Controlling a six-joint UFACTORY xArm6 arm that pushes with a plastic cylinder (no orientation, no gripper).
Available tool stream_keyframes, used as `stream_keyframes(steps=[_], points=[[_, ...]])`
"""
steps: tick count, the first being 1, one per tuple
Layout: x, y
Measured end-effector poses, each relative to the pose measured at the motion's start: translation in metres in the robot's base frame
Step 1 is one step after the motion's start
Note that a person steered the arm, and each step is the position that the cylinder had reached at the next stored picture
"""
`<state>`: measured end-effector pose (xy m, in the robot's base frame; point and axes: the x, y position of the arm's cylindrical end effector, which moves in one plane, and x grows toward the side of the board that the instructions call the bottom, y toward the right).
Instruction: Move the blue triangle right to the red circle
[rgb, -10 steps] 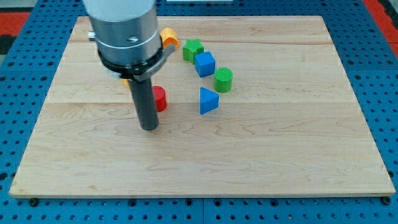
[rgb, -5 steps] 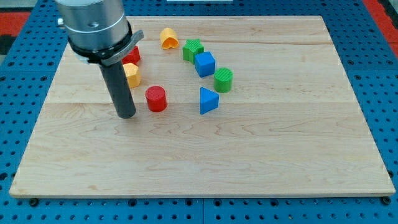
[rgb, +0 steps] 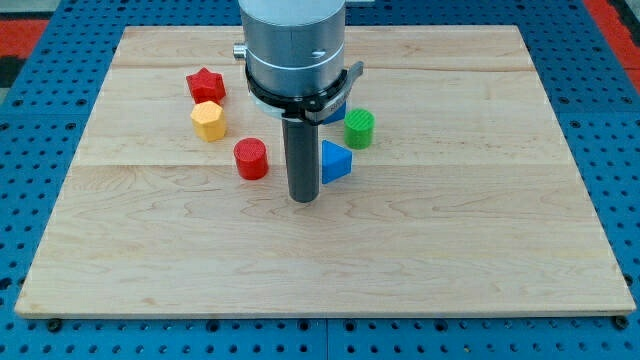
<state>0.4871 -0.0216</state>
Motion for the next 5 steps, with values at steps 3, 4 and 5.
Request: stream_keyframes(steps=[3,4,5], points=[[-0.018,0.03],[-0.03,-0.012],[-0.031,-0.017]])
